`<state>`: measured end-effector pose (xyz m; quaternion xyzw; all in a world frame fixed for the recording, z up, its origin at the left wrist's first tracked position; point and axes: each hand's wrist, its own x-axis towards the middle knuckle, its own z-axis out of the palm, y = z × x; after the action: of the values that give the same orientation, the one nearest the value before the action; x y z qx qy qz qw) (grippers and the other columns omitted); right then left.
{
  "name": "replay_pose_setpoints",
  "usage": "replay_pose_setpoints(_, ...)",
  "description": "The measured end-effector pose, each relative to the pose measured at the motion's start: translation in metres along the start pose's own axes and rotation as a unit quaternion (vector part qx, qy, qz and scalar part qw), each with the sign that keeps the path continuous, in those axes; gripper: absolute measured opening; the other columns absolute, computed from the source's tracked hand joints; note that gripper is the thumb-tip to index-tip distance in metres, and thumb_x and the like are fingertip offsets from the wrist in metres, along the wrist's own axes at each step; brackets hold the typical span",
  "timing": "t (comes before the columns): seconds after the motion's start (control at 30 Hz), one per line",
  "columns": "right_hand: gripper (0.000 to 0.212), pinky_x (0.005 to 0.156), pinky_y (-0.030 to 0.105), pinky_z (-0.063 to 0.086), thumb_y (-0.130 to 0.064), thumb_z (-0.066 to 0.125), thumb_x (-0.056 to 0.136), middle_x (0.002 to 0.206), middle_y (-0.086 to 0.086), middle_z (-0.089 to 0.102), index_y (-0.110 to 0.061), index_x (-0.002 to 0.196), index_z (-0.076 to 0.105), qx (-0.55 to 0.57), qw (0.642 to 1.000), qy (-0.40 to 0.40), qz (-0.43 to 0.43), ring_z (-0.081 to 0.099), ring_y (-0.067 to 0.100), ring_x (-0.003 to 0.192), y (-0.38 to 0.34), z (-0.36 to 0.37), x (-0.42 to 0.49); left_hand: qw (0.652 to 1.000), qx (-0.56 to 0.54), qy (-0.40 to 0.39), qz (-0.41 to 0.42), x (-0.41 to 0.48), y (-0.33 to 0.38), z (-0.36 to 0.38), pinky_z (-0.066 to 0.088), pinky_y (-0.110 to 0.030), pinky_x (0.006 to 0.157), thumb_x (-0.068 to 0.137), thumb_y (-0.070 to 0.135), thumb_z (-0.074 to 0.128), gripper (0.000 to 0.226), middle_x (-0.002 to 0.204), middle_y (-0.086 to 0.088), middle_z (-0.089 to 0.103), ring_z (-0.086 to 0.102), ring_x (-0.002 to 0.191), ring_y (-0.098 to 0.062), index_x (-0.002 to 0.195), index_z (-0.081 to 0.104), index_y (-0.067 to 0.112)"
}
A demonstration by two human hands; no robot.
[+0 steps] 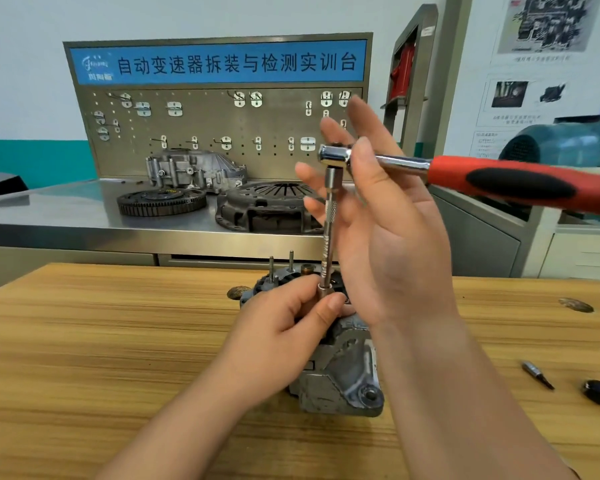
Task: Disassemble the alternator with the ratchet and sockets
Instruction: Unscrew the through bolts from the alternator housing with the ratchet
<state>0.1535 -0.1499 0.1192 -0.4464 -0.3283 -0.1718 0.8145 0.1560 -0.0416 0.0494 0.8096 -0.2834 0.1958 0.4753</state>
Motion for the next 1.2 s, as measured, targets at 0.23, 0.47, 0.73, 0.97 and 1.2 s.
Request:
replay_pose_setpoints(0.23,0.045,0.077,0.03,0.055,-0.048,0.047,0.081,0.099,0.003,0.074,-0.019,0.113,0.062,0.018,0.998,0.003,0.062,0.07,0.019,0.077,0.003,-0.0002,-0.0012,1.0,0.017,-0.012,-0.001,-0.0016,-0.0022,-0.0001,0.049,-0.043,0.069,0.085,0.046,0.046,0.035,0.074,-0.002,0.066,0.059,0.071,-0.018,0.085,0.065,0.017)
replay_pose_setpoints(0.47,0.026,0.076,0.026,0.051,-0.021,0.054,0.089,0.125,-0.004,0.065,-0.031,0.111,0.065,0.013,1.0,-0.003,-0.009,0.067,0.018,0.093,0.0001,0.0,-0.0006,1.0,0.019,0.015,-0.012,0.0002,-0.0023,0.0036,0.035,-0.027,0.051,0.088,0.052,0.043,0.038,0.054,0.015,0.052,0.046,0.052,-0.001,0.069,0.057,0.022)
replay_pose_setpoints(0.73,0.042,0.074,0.027,0.056,-0.048,0.044,0.087,0.096,0.002,0.075,-0.021,0.114,0.062,0.028,0.997,0.005,0.073,0.07,0.019,0.079,0.002,0.0009,-0.0021,1.0,0.023,0.0,-0.014,-0.0003,-0.0046,-0.0011,0.034,-0.026,0.051,0.084,0.046,0.047,0.034,0.055,0.012,0.052,0.045,0.053,-0.003,0.071,0.059,0.017)
replay_pose_setpoints(0.97,0.023,0.079,0.027,0.045,-0.023,0.054,0.088,0.116,-0.006,0.067,-0.03,0.107,0.066,0.05,0.998,-0.008,0.025,0.058,0.017,0.1,-0.0017,0.0022,0.0003,1.0,0.013,0.02,-0.012,-0.0007,-0.0041,0.004,0.034,-0.031,0.051,0.089,0.052,0.051,0.037,0.053,0.005,0.051,0.044,0.051,-0.01,0.067,0.057,0.022)
replay_pose_setpoints(1.2,0.041,0.075,0.026,0.053,-0.045,0.04,0.09,0.092,-0.002,0.075,-0.018,0.112,0.062,0.069,0.992,0.003,0.102,0.07,0.019,0.085,0.0008,0.0014,-0.0003,1.0,-0.014,-0.001,-0.02,-0.0003,-0.0069,0.0014,0.033,-0.029,0.053,0.08,0.055,0.048,0.033,0.053,0.013,0.047,0.042,0.053,-0.004,0.069,0.057,0.024)
